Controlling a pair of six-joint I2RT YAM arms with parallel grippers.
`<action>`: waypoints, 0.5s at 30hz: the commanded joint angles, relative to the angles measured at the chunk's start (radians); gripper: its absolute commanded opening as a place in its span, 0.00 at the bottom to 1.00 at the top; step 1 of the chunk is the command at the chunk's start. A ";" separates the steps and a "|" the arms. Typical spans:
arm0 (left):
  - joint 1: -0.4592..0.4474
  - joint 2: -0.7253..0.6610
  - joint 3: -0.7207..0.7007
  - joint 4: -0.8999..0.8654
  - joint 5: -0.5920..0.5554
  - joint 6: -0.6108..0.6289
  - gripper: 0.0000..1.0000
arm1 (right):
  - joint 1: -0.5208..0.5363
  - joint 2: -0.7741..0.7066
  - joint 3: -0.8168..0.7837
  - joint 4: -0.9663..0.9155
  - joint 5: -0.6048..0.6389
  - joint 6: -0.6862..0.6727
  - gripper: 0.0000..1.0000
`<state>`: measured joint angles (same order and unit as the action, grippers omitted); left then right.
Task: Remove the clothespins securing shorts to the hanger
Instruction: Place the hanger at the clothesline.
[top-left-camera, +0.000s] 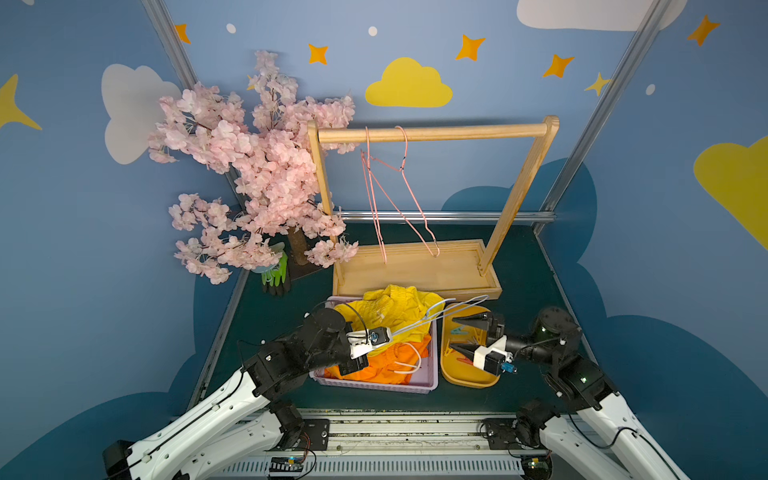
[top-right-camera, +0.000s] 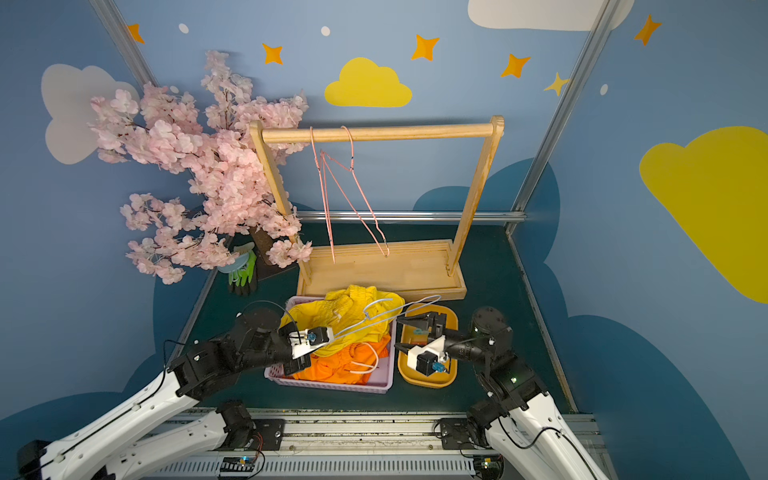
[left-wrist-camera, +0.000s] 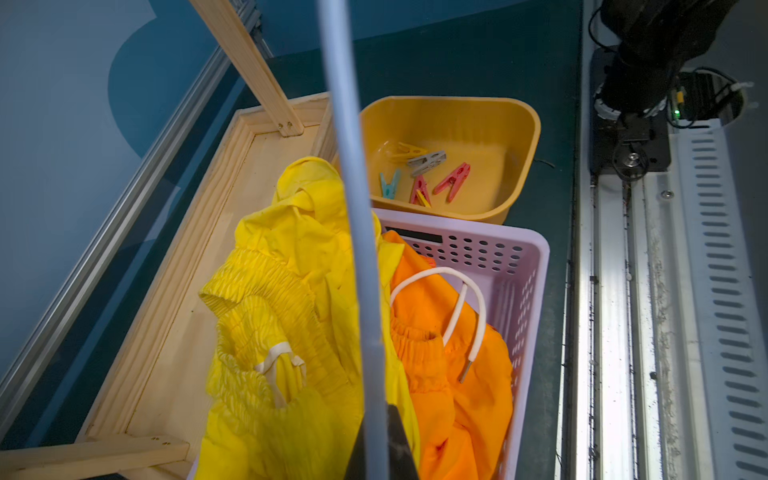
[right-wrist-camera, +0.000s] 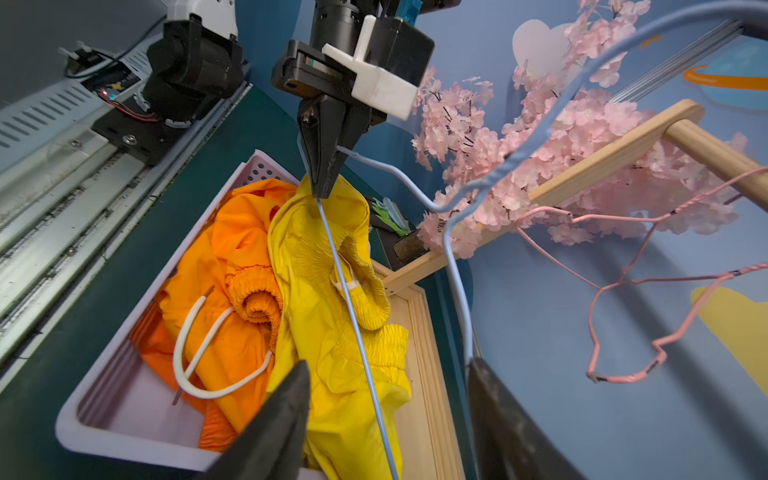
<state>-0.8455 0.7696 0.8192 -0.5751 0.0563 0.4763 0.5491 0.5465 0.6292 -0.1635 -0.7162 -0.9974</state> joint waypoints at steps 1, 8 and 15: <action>0.002 -0.039 -0.012 0.072 -0.062 -0.088 0.03 | 0.005 -0.051 -0.070 0.257 0.185 0.153 0.90; 0.001 0.063 0.098 0.014 -0.141 -0.241 0.03 | 0.005 -0.161 0.033 0.285 0.797 0.569 0.90; -0.138 0.232 0.209 0.161 -0.303 -0.458 0.04 | 0.005 -0.208 0.120 0.109 1.043 0.792 0.89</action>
<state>-0.9318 0.9691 0.9947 -0.5175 -0.1379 0.1638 0.5518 0.3550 0.7696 0.0147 0.1726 -0.3367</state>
